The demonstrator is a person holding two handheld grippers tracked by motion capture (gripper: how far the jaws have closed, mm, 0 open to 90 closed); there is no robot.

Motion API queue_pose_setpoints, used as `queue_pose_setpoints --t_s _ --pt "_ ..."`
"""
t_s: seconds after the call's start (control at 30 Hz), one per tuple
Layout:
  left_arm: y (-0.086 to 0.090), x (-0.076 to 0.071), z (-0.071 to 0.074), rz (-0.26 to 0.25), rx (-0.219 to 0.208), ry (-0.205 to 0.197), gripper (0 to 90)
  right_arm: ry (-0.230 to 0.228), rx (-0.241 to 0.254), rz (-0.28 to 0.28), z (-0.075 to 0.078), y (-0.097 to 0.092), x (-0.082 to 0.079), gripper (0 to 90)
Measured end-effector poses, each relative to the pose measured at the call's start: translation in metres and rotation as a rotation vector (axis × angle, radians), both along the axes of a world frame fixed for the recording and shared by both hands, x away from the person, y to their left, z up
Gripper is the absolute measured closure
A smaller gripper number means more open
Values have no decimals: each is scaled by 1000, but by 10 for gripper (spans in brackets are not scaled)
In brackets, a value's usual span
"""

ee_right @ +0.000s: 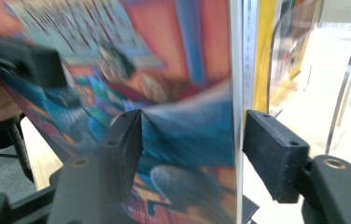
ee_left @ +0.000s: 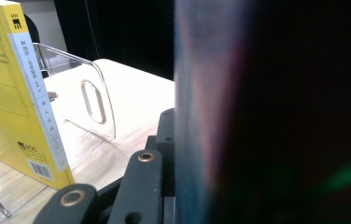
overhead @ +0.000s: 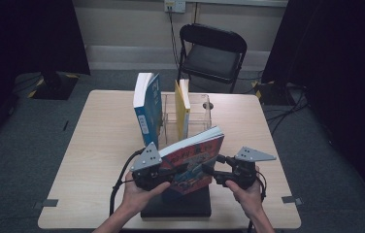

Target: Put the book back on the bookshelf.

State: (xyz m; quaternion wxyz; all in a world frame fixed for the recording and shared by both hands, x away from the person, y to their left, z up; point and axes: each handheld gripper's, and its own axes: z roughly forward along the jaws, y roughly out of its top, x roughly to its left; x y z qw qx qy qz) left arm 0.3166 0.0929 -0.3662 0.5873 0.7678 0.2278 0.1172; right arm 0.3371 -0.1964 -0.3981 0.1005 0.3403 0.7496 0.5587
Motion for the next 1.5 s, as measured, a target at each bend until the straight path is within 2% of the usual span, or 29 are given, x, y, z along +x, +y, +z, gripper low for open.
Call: queue_pose_setpoints --t_s 0.07,0.2,0.33,0.4,0.5,0.53,0.57,0.7,0.8,0.87,0.9,0.93,0.97,1.03,1.1,1.13,1.17,1.23,1.4,1.5 --pt "0 -1 0 2 -2 -6 743 26 26 8 -6 1 2 348" --pt "2 -1 0 11 2 -10 743 25 20 -1 -5 3 3 361" --pt "14 0 -1 25 -6 6 739 17 2 11 -5 13 6 385" --pt "26 -1 -2 43 -19 10 733 13 -6 34 -5 25 9 396" --pt "32 -2 -5 60 -55 -4 723 16 -14 51 -5 35 12 404" --pt "32 -2 -5 60 -55 -4 723 15 -21 53 -4 37 12 406" --pt "32 0 -5 70 -61 11 723 12 -33 45 -3 38 12 410" --pt "32 0 -5 82 -59 16 739 20 -37 55 -3 38 15 411" --pt "33 2 -6 99 -73 41 744 7 -45 54 -2 38 15 423" --pt "34 4 -6 117 -77 57 745 33 -42 80 0 32 16 359" --pt "36 7 -7 119 -89 77 745 34 -52 74 1 29 15 358" --pt "36 7 -7 119 -89 77 745 34 -52 74 1 29 15 358" --pt "38 8 -7 131 -95 86 745 35 -63 49 -1 21 13 343" --pt "40 8 -7 139 -92 89 745 39 -64 40 -2 17 13 335" --pt "44 7 -6 149 -88 84 745 56 -82 -9 -10 1 10 317" --pt "44 7 -6 149 -88 84 746 56 -82 -9 -10 1 10 317" --pt "46 7 -5 161 -85 85 746 64 -96 -40 -16 -8 7 309" --pt "51 7 -4 190 -83 95 747 68 -126 -76 -20 -15 5 264" --pt "59 9 -2 220 -82 107 746 101 -150 -122 -30 -31 0 247" --pt "60 10 -1 275 -83 102 747 123 -193 -162 -41 -44 1 246"
